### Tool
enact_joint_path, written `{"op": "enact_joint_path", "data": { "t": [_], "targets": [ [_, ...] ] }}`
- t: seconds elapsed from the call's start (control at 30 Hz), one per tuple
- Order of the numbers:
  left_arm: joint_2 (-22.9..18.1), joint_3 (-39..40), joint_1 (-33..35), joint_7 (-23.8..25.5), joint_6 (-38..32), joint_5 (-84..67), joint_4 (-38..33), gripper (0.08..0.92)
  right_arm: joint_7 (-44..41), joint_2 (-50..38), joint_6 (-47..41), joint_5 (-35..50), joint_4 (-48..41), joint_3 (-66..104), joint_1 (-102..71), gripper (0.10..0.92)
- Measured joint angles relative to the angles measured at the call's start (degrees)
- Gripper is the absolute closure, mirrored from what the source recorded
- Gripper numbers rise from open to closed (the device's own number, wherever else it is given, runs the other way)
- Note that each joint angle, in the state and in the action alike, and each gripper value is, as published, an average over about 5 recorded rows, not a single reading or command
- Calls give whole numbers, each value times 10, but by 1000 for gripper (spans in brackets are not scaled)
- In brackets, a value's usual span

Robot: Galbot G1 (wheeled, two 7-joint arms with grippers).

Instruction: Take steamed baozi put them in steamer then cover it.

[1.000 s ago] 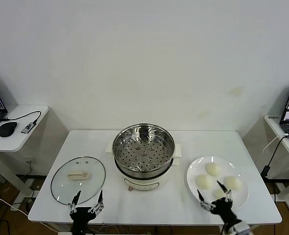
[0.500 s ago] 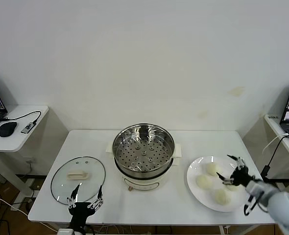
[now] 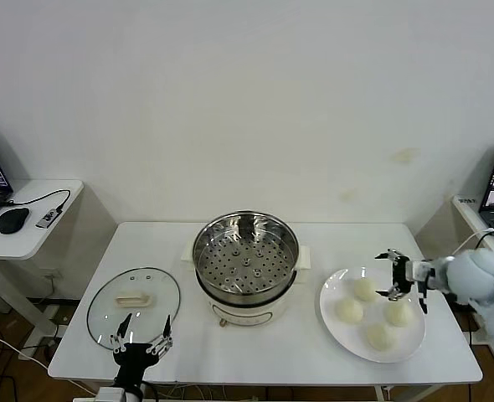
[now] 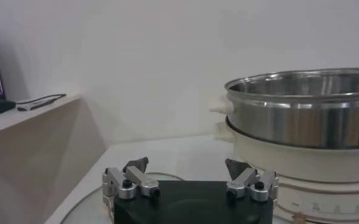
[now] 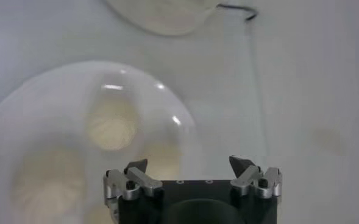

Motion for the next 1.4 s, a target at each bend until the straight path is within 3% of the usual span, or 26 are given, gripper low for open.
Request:
{"op": "enact_joint_path", "data": {
  "t": [0.37,1.0,1.4],
  "targets": [
    [3,-5,-1,0,1,7,-1,177,-29,37,-4,2,-85,-169,124,203],
    [7,-11,-3,2,1,17,2,177,-27,126,-10,-25,-182,-223,160,204],
    [7,-11,-3,2,1,19,0,177,-27,143,-17,-33,-202,-227,161,332]
  ]
}}
